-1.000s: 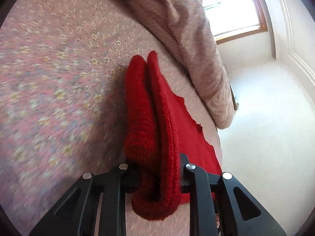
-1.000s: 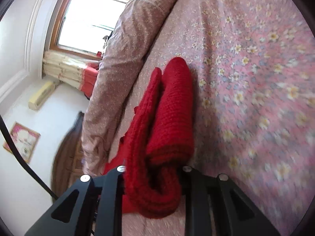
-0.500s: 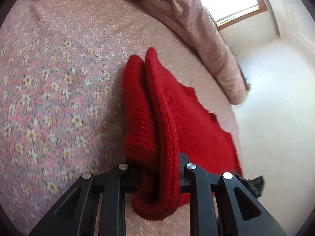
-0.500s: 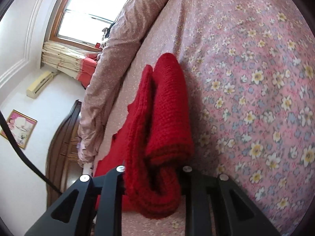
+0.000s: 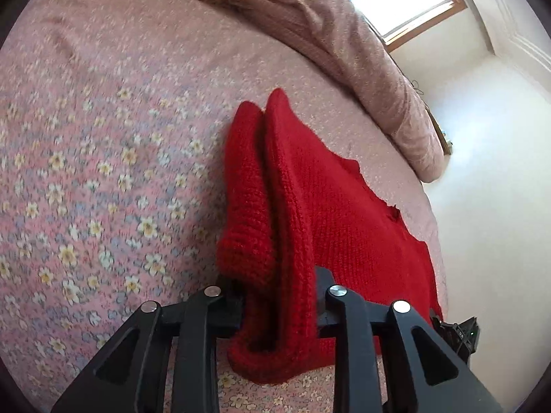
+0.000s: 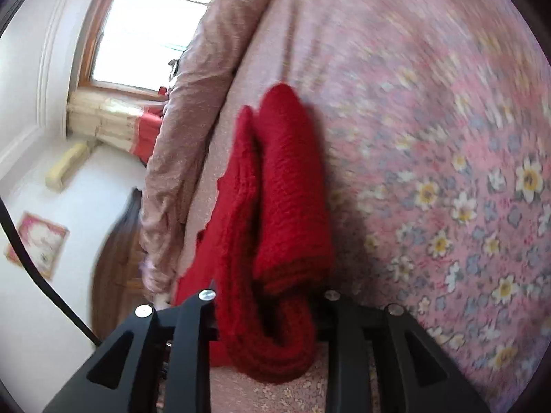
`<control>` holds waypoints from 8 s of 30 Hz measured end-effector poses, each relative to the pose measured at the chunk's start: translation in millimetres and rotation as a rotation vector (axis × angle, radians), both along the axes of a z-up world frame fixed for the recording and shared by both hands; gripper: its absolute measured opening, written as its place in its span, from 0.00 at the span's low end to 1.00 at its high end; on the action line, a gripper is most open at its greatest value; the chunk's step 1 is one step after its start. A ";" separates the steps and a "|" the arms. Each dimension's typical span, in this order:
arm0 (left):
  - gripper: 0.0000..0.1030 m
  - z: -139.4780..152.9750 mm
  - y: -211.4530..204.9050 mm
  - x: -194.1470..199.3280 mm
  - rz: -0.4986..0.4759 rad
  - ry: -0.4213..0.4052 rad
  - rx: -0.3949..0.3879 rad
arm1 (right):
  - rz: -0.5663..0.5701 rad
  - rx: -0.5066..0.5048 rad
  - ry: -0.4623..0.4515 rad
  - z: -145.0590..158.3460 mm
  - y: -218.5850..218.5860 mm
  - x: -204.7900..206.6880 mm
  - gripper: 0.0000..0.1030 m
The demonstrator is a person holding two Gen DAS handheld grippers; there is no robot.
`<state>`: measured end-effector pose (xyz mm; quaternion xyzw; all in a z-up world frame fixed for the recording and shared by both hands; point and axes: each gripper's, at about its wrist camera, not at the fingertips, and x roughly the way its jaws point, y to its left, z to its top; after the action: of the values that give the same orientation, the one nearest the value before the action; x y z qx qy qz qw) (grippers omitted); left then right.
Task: Fold small clothes
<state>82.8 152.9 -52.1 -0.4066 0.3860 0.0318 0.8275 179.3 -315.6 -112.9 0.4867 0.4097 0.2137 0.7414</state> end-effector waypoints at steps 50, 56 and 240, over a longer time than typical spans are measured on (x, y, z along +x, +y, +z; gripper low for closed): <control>0.17 26.1 -198.4 72.6 -0.436 -0.100 0.427 | -0.047 0.026 -0.031 -8.0 5.0 -2.9 0.33; 0.01 16.8 -179.0 73.1 -0.367 -0.099 0.303 | -0.054 -0.021 -0.026 -3.3 10.5 -2.7 0.33; 0.14 52.3 50.4 40.7 -0.095 -0.204 -0.213 | 0.118 -0.770 -0.455 126.1 253.1 -56.2 0.57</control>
<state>123.5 203.3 0.2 -0.4743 0.3200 -0.0901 0.8151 123.1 -62.5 13.2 0.0918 0.3129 0.1890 0.9262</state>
